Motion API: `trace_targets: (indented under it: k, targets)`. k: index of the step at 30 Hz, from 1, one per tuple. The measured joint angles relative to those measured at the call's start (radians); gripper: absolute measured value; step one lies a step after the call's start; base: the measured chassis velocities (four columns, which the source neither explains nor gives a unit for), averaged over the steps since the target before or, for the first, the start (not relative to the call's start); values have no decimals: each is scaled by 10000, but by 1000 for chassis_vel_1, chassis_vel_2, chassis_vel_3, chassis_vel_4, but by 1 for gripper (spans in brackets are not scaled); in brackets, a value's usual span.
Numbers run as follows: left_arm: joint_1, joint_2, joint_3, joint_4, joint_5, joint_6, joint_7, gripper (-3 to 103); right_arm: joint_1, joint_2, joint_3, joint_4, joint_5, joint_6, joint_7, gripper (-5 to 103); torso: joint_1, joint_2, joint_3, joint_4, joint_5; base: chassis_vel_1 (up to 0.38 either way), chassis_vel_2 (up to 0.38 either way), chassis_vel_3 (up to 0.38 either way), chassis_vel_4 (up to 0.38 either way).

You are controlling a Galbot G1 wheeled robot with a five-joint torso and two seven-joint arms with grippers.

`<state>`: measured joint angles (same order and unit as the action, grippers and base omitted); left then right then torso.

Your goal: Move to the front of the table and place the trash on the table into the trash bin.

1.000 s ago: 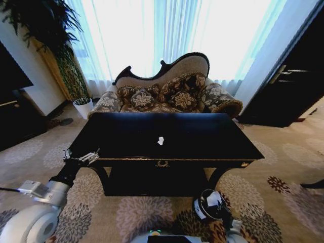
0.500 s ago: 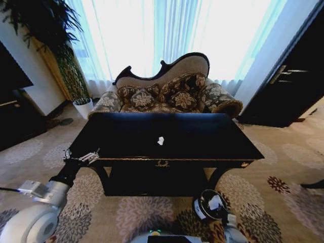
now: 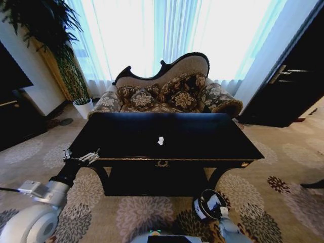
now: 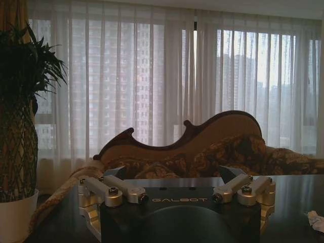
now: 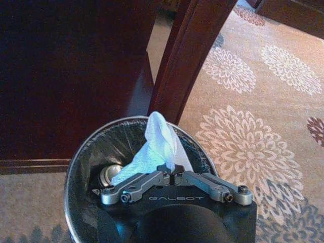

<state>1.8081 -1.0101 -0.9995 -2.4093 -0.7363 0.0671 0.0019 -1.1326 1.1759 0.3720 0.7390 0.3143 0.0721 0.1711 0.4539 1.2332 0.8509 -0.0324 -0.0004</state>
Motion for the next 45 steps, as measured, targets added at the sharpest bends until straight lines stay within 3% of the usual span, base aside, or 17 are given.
trace_targets:
  k: [13,15,18,21,23,24,28,29,31,36,37,41,45]
  targets:
    - [0,0,0,0,0,0,0,100,536,177,-105,-662,-638,-395,95,-2,0,-1,0,-1,3,0,0,0,0]
    - [0,0,0,0,0,0,0,100,504,245,-98,-559,-666,-417,174,8,0,0,0,0,2,0,0,0,0]
    - [0,0,0,0,0,0,0,100,499,263,-89,-550,-667,-428,224,14,-1,0,0,-1,3,0,0,0,0]
    - [0,1,0,0,0,0,0,100,490,237,-87,-557,-686,-435,236,30,0,0,0,-1,2,0,0,0,0]
    - [0,0,0,0,0,0,0,100,485,227,-89,-555,-686,-438,235,30,0,0,0,-1,2,0,0,0,0]
    - [0,0,0,0,0,0,0,100,474,218,-94,-537,-678,-448,232,41,0,0,0,-1,1,0,0,0,0]
    - [0,0,0,0,0,0,0,100,457,220,-110,-500,-671,-459,228,46,-1,0,0,-1,2,0,0,0,0]
    - [0,0,0,0,0,0,0,100,402,242,-127,-412,-664,-488,226,57,0,0,0,-1,2,0,0,0,0]
    - [0,0,0,0,0,0,0,100,367,259,-137,-354,-653,-510,226,68,0,0,0,-1,2,0,0,0,0]
    - [0,0,0,0,0,0,0,100,242,267,-146,-142,-578,-524,221,80,0,-1,0,0,1,0,0,0,0]
    - [0,0,0,0,0,0,0,100,76,267,-153,126,-442,-548,215,90,0,-1,0,0,1,0,0,0,0]
    - [0,1,0,0,0,0,0,100,-227,266,-135,644,-341,-390,163,99,0,0,0,-2,1,0,0,0,0]
    - [0,0,0,0,0,0,0,100,-977,274,-30,1693,-315,360,-43,100,0,-1,0,-2,3,0,0,0,0]
